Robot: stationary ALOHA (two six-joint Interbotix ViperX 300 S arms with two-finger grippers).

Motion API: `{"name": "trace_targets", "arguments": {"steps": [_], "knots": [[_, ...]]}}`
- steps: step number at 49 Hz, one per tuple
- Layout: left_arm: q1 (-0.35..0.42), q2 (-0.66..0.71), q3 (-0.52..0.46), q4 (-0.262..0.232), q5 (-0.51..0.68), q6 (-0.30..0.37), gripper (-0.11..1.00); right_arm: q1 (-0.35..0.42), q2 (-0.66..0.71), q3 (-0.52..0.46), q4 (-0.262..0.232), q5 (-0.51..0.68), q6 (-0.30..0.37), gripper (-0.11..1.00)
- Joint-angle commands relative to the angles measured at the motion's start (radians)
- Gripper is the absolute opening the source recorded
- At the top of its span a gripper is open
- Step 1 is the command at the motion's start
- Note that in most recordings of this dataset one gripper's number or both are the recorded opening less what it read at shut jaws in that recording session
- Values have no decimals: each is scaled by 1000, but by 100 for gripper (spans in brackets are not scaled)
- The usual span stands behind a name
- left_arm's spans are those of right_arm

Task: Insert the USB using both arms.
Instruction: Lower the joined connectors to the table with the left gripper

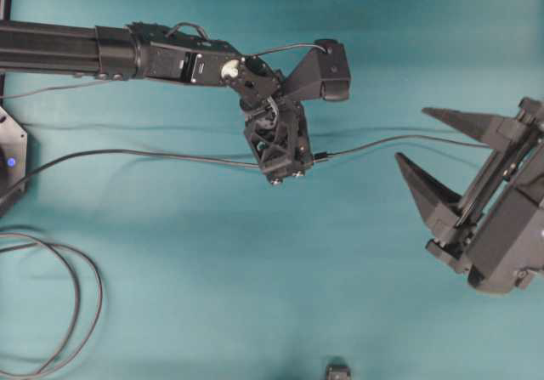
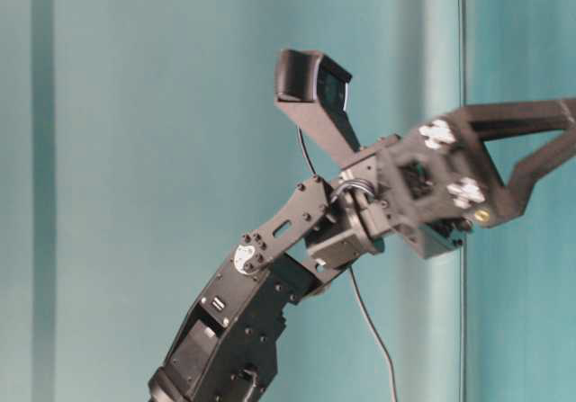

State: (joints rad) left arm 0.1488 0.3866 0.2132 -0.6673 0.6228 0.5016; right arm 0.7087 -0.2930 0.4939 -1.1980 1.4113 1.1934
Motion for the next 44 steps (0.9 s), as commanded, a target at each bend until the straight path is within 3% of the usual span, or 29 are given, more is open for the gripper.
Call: {"name": "trace_targets", "arguments": {"steps": [1,4,9,26,28,36,44], "knots": [[-26,-25,-12,89,-15,-32,28,-8,-25,-9,5,5,12,74],[-35,-18,-14,132,-21,-60,28,-12,-28,-6,5,5,15,74],[-38,-9,-15,156,-23,-104,28,-17,-28,0,3,3,17,74],[-44,5,-18,163,-75,-114,29,-32,-37,12,5,3,17,74],[-44,6,-18,164,-81,-117,37,-32,-43,15,5,3,17,74],[-49,-2,-21,163,-81,-118,84,-32,-66,26,5,5,17,74],[-52,-57,-20,163,-75,-121,85,-32,-97,37,5,3,18,74]]}}
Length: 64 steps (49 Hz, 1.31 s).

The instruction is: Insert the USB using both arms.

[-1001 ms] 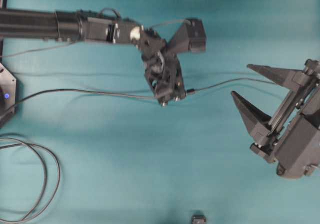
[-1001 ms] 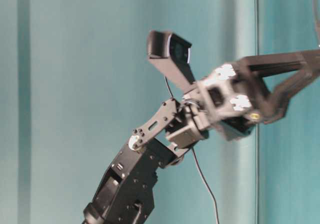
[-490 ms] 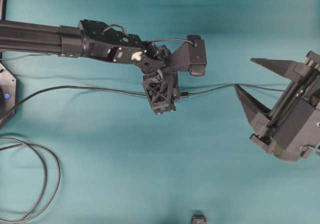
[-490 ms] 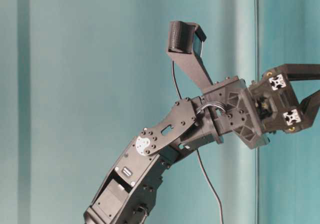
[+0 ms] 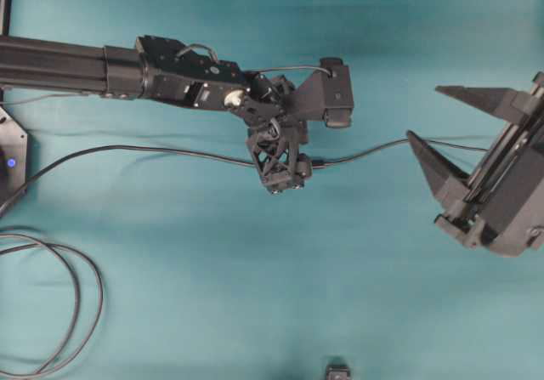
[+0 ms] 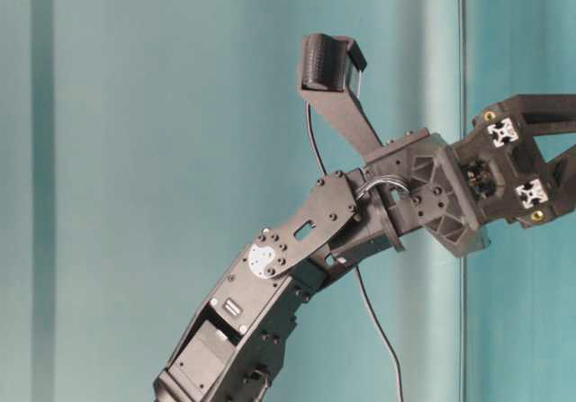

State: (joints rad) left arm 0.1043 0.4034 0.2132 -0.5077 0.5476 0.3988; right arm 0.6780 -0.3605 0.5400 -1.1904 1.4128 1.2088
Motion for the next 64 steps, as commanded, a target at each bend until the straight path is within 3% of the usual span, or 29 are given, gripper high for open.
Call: {"name": "trace_targets", "arguments": {"steps": [1,14,25,36,42,52,64], "knots": [[-6,-87,-17,3,2,-20,85,-2,-35,-11,-3,2,3,74],[-15,-342,91,2,-94,-55,85,-2,-103,34,-2,-41,72,74],[-58,-555,279,2,-379,-32,85,-2,-215,161,-5,-114,227,74],[-133,-706,468,2,-655,-8,85,-2,-391,324,-15,-209,324,74],[-166,-793,561,2,-758,-3,85,-2,-545,420,-71,-275,345,74],[-186,-954,710,2,-862,14,85,-3,-828,578,-233,-413,342,74],[-186,-1164,830,-2,-864,41,85,-61,-822,623,-245,-362,353,74]]}}
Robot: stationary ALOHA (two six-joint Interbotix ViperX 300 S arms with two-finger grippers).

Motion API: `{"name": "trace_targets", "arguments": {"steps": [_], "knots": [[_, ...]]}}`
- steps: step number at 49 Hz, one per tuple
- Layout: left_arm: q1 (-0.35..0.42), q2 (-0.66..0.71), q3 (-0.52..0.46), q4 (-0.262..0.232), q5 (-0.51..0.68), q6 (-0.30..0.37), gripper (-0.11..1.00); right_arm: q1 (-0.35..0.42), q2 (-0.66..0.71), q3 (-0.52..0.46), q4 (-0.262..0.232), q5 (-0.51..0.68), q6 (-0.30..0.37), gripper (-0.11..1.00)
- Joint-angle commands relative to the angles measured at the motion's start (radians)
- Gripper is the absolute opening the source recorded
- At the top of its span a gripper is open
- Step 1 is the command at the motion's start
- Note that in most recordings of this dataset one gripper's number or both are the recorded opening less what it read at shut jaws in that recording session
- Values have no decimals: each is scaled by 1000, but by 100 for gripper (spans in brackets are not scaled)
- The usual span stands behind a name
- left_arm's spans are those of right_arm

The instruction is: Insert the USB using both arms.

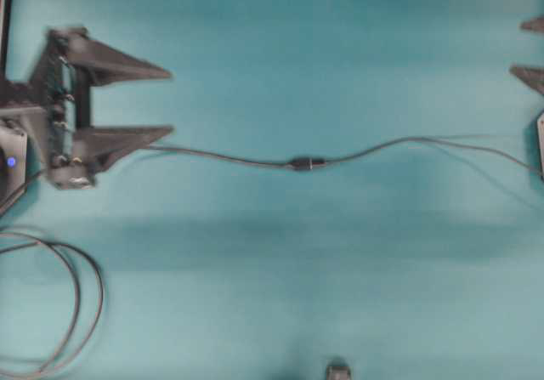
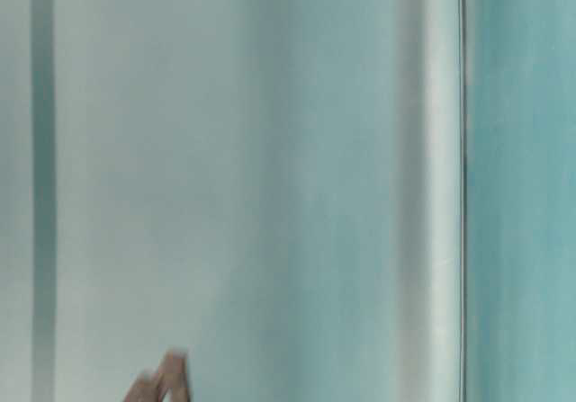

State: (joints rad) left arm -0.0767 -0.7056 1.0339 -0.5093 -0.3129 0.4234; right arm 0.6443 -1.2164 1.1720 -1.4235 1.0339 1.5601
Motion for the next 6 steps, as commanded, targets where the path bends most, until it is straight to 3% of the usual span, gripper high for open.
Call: {"name": "trace_targets", "arguments": {"steps": [1,6], "knots": [[-5,-66,17,0,-3,17,85,-44,51,-12,-12,26,2,74],[3,-104,44,0,6,20,85,-121,103,-21,-23,31,3,74]]}}
